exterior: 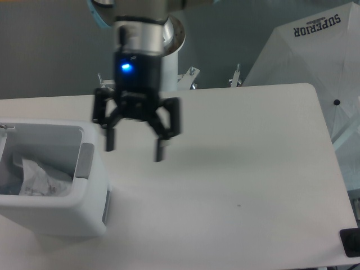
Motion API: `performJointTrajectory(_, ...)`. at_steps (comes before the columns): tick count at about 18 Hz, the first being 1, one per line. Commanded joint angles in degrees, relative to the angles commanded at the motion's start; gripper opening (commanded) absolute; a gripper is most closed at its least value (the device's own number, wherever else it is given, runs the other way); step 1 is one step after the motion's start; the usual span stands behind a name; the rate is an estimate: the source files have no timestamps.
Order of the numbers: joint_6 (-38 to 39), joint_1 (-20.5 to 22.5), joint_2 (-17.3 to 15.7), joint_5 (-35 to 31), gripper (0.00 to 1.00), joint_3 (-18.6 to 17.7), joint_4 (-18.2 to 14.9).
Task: Place the trash in the trash can
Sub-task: 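Release the bag into the bin and raise the open gripper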
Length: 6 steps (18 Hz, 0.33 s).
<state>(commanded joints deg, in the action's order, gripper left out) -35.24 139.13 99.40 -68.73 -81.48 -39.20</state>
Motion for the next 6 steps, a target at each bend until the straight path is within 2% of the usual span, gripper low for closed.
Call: performJointTrajectory(6, -0.2, 0.7, 0.0, 0.0, 1.00, 0.4, 0.1)
